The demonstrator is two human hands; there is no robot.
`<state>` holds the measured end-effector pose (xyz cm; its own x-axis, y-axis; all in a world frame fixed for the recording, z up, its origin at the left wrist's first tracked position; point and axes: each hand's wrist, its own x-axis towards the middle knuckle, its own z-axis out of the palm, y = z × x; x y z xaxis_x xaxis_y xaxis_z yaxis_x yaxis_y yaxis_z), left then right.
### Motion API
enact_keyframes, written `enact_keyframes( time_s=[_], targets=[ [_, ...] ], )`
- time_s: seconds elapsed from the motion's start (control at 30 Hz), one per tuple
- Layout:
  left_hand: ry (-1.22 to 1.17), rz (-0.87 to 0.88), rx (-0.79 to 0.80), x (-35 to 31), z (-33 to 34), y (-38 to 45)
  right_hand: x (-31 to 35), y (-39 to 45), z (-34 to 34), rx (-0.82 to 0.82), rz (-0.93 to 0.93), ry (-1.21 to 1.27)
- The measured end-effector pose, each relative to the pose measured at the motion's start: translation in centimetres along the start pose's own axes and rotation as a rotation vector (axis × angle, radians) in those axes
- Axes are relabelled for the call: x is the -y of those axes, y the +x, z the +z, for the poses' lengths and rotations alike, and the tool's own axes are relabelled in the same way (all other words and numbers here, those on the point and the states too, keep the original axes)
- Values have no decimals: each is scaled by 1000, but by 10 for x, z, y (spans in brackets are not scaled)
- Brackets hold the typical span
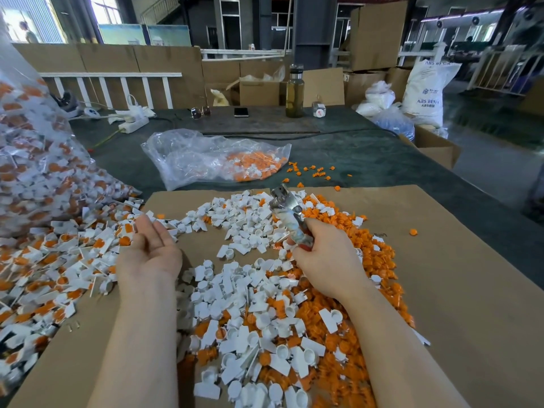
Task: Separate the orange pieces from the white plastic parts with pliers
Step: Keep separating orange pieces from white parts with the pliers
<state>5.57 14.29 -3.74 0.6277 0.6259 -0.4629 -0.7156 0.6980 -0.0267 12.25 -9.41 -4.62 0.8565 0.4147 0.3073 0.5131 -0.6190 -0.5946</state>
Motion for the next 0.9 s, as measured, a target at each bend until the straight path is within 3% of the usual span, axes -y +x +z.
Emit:
enact_keyframes(
  time_s=[0.13,0.2,0.3,0.4,0.57,0.73,0.9],
  targets=[
    [-5,-3,26,0,0,-4,0,1,0,-25,6,2],
    [180,-11,63,4,2,-9,0,1,-1,-39,14,-1],
    [809,47,136,15,7,-19,0,1,-1,-73,20,-10],
    [1471,200,318,31,5,-33,1,2,-2,-95,37,-14],
    [2110,272,781,65,-10,-50,-1,3,-2,-116,57,-42],
    [2444,368,1138,76,-18,-52,-1,3,-2,-149,60,-33],
    [2631,362,1210,76,-21,-48,0,3,-2,-139,56,-64]
  ],
)
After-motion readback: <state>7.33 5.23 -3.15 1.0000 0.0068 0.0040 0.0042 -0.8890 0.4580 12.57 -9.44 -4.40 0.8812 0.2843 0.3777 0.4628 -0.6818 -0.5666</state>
